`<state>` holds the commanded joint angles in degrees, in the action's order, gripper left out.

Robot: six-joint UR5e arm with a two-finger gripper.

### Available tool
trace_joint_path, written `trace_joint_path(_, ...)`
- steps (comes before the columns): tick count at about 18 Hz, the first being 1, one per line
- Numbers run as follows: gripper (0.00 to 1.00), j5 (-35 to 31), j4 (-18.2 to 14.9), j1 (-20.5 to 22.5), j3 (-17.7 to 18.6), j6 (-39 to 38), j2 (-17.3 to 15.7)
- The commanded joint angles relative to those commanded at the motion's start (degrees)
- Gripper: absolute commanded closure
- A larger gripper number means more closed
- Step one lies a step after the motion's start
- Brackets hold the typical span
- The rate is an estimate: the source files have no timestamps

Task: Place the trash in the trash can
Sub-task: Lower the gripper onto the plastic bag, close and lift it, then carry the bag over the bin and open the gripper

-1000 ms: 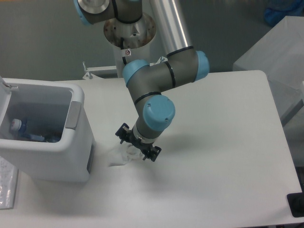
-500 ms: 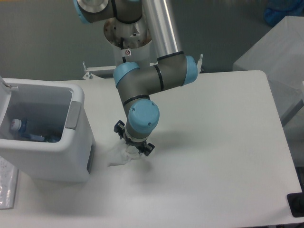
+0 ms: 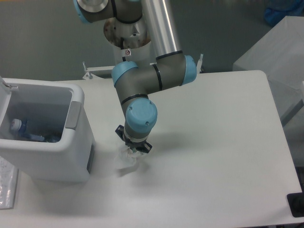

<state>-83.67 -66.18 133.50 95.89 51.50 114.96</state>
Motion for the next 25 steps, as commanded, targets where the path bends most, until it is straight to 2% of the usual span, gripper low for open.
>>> trace_joint_path(4,1.0,2.45,-0.35,1.58,-3.25,0.0,-1.49)
trace_joint_path(7,1.0,9.47,-0.53,4.47,-6.5,-0.35,-2.72)
trace_joint_path(11,1.0,17.56,-0.53,7.38,-8.7,-1.31,-4.83)
trace_joint_path(16,1.0,27.14,-0.53,9.67,-13.27,-7.36,-6.94)
trace_joint_path(18,1.0,29.52,-0.44,9.84,-13.98,-10.18,-8.25)
trace_joint_path(25,1.0,40.32,-0.35,9.23,-13.54,-12.3,-14.41)
